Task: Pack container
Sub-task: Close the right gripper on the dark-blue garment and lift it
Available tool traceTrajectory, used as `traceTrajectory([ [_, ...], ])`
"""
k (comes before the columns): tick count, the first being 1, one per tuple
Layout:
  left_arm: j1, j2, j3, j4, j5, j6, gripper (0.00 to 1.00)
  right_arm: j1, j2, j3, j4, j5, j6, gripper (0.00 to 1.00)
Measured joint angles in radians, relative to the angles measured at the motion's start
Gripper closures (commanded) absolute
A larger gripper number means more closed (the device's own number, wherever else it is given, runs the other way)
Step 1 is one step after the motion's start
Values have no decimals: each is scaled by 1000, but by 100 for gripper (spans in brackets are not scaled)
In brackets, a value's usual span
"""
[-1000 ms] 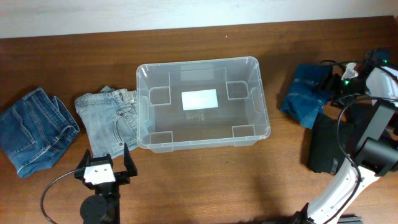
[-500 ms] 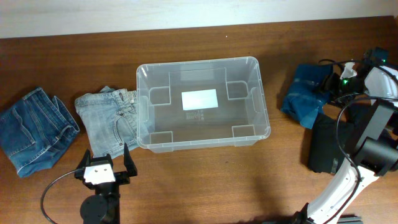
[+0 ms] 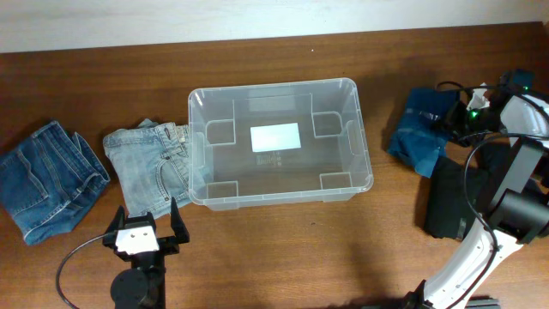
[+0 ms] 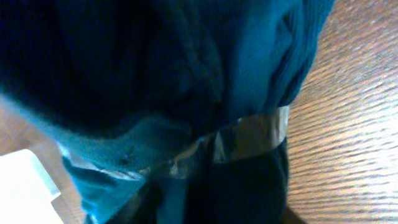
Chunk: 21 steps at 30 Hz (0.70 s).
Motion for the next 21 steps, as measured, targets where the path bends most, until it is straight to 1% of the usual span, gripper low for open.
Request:
traceTrajectory([
  [2,0,0,0,0,0,0,1,0,-1,0,-1,-3,0,92],
  [3,0,0,0,0,0,0,1,0,-2,0,-1,-7,3,96],
  [8,0,0,0,0,0,0,1,-1,-5,0,-2,-22,13,96],
  [12,0,0,0,0,0,0,1,-6,-5,4,-17,-70,24,96],
  [16,0,0,0,0,0,0,0,-2,5,46,-93,-119,34,96],
  [21,0,0,0,0,0,0,1,6,8,182,-229,-131,42,96],
])
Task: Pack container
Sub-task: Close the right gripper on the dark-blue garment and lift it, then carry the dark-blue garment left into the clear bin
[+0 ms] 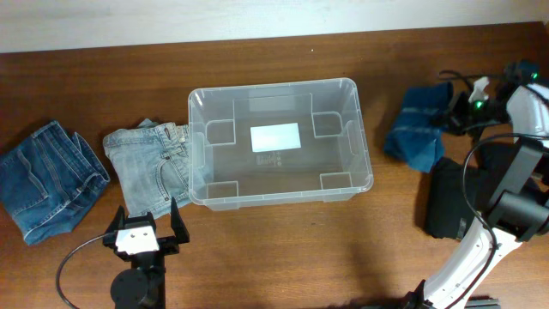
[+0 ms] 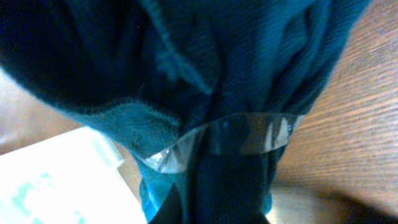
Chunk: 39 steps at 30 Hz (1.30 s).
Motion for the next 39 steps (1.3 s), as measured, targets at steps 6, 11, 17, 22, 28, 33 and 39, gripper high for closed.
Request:
traceTrajectory([
  [6,0,0,0,0,0,0,1,0,-33,172,-125,-7,-1,96],
  [11,0,0,0,0,0,0,1,1,-141,220,-185,-19,-1,96],
  [17,0,0,0,0,0,0,1,39,-290,229,-241,-64,-1,96],
  [22,0,0,0,0,0,0,0,188,-389,231,-269,-88,3,96],
  [28,0,0,0,0,0,0,1,455,-419,232,-236,-92,61,96],
  [33,0,0,0,0,0,0,1,664,-418,232,-179,19,157,96],
  [39,0,0,0,0,0,0,0,876,-417,228,-128,179,280,96],
])
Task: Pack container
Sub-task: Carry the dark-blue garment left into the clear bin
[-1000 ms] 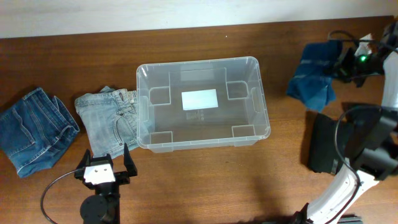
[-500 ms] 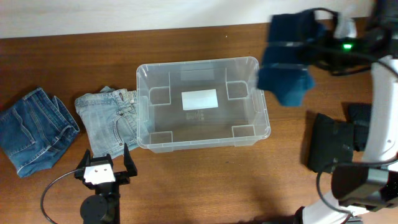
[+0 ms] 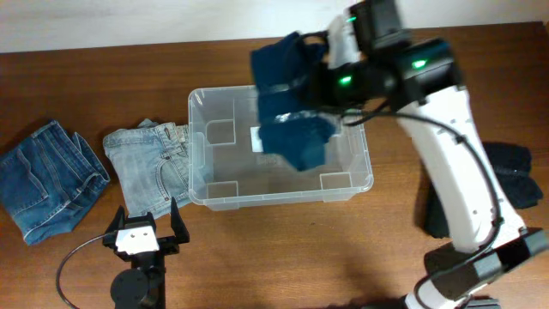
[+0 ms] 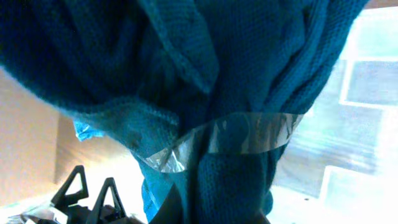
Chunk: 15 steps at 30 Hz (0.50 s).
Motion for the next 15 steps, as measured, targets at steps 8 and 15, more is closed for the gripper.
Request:
traceTrajectory([
  [8,0,0,-1,0,0,0,1,132,0,-85,128,90,106,96],
  [15,0,0,-1,0,0,0,1,184,2,-249,297,104,200,96],
])
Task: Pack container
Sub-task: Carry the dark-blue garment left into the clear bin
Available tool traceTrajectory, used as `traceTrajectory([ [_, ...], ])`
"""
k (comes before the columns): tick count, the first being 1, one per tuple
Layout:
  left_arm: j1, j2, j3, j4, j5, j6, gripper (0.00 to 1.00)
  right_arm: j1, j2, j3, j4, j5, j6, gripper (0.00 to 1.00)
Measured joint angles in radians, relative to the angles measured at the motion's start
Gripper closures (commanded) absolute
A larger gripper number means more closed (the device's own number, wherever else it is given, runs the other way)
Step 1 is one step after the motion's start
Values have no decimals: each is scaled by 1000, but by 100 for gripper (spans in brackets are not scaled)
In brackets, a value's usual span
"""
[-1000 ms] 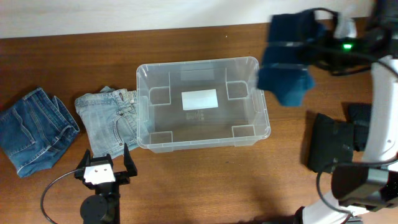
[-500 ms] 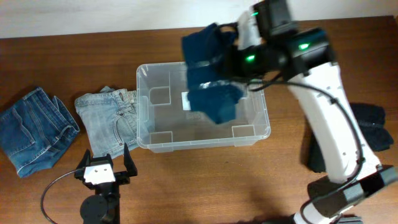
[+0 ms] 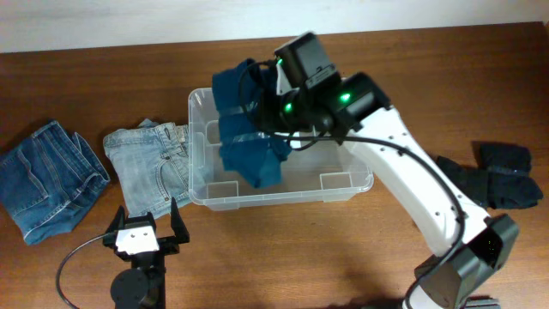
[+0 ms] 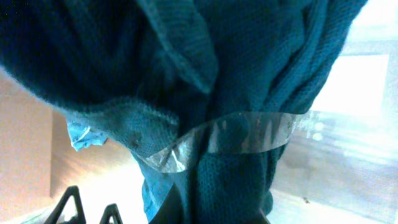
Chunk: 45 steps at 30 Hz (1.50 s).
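Observation:
A teal knitted sweater (image 3: 247, 129) hangs bunched over the left half of the clear plastic container (image 3: 360, 176). My right gripper (image 3: 279, 107) is shut on it, and in the right wrist view the sweater (image 4: 205, 87) fills the frame and hides the fingers. Light blue jeans (image 3: 150, 167) lie folded just left of the container, and darker blue jeans (image 3: 47, 176) lie at the far left. My left gripper (image 3: 139, 225) stands open near the table's front edge, its fingers pointing toward the light jeans.
A dark garment (image 3: 493, 184) lies crumpled on the wooden table (image 3: 283, 249) at the right. The right arm reaches from the lower right across the container's right side. A pale wall runs along the table's far edge.
My right gripper has carried the teal sweater leftward, from over the container's middle to over its left half. The left gripper has stayed put.
My right gripper was shut on the teal sweater at the table's far right, next to a dark garment. Then the sweater was slightly raised there. Later it hung over the container's middle, and now it hangs over the left half.

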Motion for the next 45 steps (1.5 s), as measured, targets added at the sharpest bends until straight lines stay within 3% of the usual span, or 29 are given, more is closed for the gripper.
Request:
traceTrajectory([
  [13,0,0,-1,0,0,0,1,77,7,-259,320,4,137,96],
  [22,0,0,-1,0,0,0,1,80,18,-340,378,8,155,96],
  [42,0,0,-1,0,0,0,1,80,183,-342,439,11,157,96],
  [45,0,0,-1,0,0,0,1,80,188,-342,444,11,158,80],
])
